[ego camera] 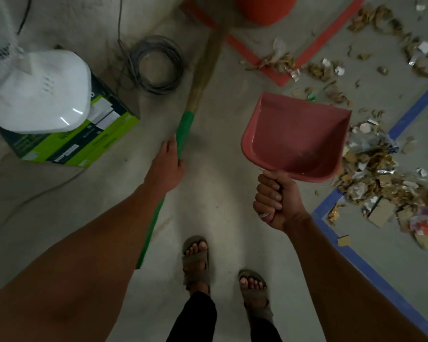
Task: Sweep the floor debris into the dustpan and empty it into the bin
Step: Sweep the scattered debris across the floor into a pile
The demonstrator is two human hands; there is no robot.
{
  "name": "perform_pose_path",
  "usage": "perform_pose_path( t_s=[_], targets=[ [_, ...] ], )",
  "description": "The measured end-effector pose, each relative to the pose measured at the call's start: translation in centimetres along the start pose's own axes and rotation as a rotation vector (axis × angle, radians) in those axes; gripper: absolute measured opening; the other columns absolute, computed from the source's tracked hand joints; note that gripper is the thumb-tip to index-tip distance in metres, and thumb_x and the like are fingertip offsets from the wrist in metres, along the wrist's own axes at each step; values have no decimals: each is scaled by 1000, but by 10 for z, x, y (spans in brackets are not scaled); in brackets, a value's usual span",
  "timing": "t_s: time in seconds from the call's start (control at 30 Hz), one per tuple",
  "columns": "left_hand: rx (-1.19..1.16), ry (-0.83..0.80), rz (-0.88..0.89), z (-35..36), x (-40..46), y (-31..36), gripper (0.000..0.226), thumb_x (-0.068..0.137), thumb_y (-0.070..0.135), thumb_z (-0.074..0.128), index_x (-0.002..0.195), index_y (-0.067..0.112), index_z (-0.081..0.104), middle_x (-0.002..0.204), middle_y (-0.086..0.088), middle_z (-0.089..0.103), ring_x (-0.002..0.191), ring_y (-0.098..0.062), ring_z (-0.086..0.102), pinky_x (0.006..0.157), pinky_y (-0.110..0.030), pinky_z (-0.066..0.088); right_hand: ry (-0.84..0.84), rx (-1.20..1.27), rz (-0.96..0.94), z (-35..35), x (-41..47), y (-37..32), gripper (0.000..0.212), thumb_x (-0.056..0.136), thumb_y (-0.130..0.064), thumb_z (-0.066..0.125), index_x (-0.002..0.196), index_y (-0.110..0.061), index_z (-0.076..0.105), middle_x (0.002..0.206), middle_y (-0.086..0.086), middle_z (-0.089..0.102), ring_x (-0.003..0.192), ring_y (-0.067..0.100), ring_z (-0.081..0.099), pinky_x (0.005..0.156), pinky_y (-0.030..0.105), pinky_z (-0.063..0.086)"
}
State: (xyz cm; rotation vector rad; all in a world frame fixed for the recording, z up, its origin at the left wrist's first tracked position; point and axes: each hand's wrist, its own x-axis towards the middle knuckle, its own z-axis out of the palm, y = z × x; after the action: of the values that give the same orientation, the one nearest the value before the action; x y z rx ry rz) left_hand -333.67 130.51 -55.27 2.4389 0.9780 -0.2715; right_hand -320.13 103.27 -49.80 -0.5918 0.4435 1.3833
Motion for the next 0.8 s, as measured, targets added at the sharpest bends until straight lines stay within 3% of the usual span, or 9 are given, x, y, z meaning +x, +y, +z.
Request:
perform_pose_path(
  t_s=[0.07,0.13,0.2,0.3,0.47,0.63,0.7,0.8],
  targets=[
    [1,-44,-114,-5,22,-5,74,102,18,53,162,1,13,151,-24,37,128,-42,50,105,-49,45,-25,-6,5,8,15,5,42,101,-24,39,59,-23,31,43,-7,16,31,9,11,38,21,11],
    [16,-127,-168,-8,43,-14,65,101,19,55,157,-1,29,146,-27,46,129,-43,51,106,-47,45,-31,-15,14,12,27,9,41,99,-24,42,59,-23,31,43,-7,16,31,8,11,39,22,9],
    [33,-227,-111,-11,53,-25,55,98,22,61,147,1,46,139,-28,56,125,-43,56,103,-43,47,-38,-18,23,14,36,14,41,99,-24,43,60,-24,31,43,-8,17,31,8,12,39,22,9],
    [-5,-351,45,-13,47,-39,58,97,22,65,150,9,47,139,-23,59,123,-40,59,100,-39,48,-33,-6,29,15,43,20,42,100,-24,41,59,-23,33,43,-7,17,32,9,12,39,22,10],
    [-130,-265,187,-17,21,-61,74,95,17,64,161,22,31,137,-16,56,110,-35,61,89,-36,50,-22,-1,48,20,42,27,41,100,-24,42,60,-23,32,42,-7,19,32,9,11,42,25,5],
    [-80,-152,51,-17,23,-61,75,100,21,56,165,16,17,147,-20,44,122,-42,53,98,-47,48,-8,-23,46,27,48,22,42,101,-24,40,59,-23,34,42,-7,19,32,9,12,42,25,6],
    [-70,-151,-49,-16,36,-56,73,100,22,54,163,9,19,145,-26,45,124,-44,52,102,-49,48,-16,-30,47,29,52,20,42,101,-24,40,59,-23,34,42,-7,19,32,9,12,42,25,6],
    [-58,-205,-146,-15,54,-53,63,98,24,58,154,3,37,136,-28,57,120,-43,58,100,-44,50,-29,-28,39,32,56,22,42,101,-24,41,60,-23,33,42,-7,19,32,9,12,40,23,8]
  ],
)
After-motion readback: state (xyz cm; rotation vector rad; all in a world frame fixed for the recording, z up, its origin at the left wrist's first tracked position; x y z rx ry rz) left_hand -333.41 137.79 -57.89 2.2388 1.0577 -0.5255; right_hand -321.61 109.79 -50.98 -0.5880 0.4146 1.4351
